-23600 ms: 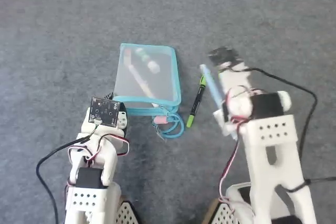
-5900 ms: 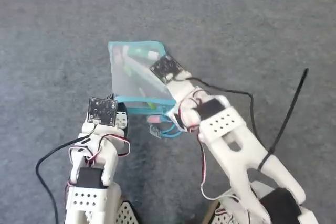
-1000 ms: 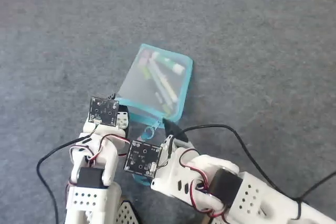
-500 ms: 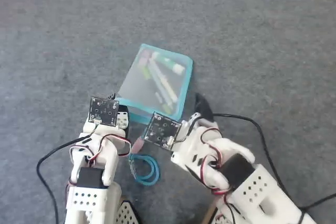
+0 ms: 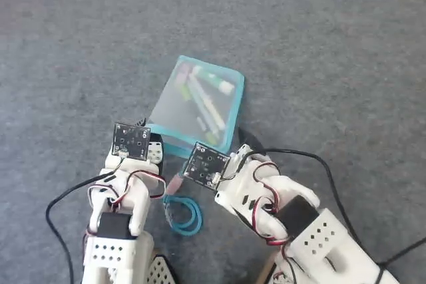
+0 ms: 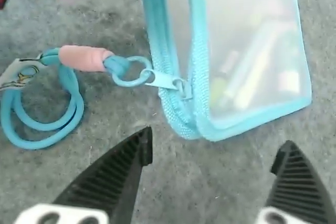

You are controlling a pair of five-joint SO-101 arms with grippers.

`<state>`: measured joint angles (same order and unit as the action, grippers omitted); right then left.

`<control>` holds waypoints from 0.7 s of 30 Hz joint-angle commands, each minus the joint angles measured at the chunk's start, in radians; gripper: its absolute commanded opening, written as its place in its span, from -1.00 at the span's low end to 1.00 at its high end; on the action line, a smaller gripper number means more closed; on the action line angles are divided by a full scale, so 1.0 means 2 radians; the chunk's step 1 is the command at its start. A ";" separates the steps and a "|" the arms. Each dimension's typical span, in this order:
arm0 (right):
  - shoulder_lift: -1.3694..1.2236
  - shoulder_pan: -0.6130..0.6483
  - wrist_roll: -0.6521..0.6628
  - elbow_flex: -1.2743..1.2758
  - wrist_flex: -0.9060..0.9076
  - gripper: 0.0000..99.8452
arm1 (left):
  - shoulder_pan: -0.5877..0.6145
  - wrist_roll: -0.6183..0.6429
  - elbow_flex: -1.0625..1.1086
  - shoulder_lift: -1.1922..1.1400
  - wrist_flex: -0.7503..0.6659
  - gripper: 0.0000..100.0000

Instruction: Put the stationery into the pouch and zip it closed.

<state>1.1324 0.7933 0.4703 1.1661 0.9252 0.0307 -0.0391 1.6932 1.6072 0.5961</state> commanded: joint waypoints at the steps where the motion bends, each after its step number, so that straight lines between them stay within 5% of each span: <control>1: -0.008 0.007 -0.008 -0.003 -0.013 -0.27 | -0.001 -0.008 -0.016 0.008 -0.017 -0.98; 17: -0.223 0.001 -0.008 -0.089 -0.108 -0.27 | 0.000 -0.008 -0.016 0.008 -0.015 -0.98; 21: -0.255 0.000 -0.008 -0.117 -0.107 -0.41 | 0.000 -0.008 -0.016 0.008 -0.015 -0.98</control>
<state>0.6414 0.8101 0.4703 1.0173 0.7350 0.0307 -0.0391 1.6932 1.6072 0.5961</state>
